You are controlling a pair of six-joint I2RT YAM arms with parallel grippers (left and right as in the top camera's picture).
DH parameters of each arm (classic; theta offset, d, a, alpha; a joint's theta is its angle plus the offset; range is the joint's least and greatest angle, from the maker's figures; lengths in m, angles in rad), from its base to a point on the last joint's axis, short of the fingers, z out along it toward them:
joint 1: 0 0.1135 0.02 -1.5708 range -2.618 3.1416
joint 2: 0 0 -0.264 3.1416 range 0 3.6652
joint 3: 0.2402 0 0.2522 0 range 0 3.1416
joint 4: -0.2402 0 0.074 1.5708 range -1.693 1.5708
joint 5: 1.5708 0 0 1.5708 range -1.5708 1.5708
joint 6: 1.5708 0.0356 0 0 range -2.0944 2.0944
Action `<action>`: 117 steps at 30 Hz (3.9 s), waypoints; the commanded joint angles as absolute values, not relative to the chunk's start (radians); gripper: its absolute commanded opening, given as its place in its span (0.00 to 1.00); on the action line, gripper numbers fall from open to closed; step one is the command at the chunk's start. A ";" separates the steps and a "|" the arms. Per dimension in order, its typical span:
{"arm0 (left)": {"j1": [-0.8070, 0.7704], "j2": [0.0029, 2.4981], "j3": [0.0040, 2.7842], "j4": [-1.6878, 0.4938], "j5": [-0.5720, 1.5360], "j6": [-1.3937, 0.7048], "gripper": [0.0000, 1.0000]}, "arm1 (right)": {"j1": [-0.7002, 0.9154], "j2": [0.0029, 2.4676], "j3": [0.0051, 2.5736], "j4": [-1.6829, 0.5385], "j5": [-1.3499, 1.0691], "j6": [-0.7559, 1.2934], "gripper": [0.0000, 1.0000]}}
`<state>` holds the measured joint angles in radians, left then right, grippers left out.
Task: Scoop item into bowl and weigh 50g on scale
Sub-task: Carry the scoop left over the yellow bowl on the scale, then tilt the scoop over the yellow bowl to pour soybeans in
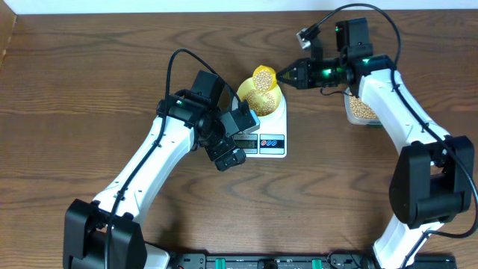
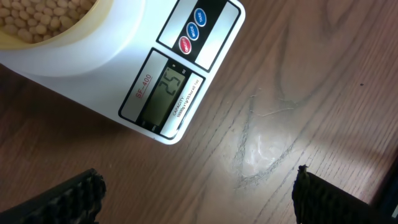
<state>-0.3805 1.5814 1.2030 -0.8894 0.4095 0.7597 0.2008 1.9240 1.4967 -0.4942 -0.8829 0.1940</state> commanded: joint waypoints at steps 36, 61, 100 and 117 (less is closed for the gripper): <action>-0.377 1.588 1.201 -0.892 0.418 0.767 0.98 | 0.213 1.934 1.523 -0.518 -0.788 -0.070 0.01; -0.377 1.588 1.201 -0.892 0.418 0.766 0.98 | 0.277 1.863 1.526 -0.563 -0.626 -0.278 0.01; -0.377 1.588 1.201 -0.892 0.418 0.767 0.98 | 0.252 1.863 1.526 -0.519 -0.725 -0.049 0.01; -0.377 1.588 1.201 -0.892 0.418 0.767 0.98 | 0.257 1.863 1.526 -0.514 -0.725 -0.050 0.01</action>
<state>-0.3805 1.5814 1.2030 -0.8894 0.4095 0.7597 0.2527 1.8950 1.5028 -0.5175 -0.7033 -0.0582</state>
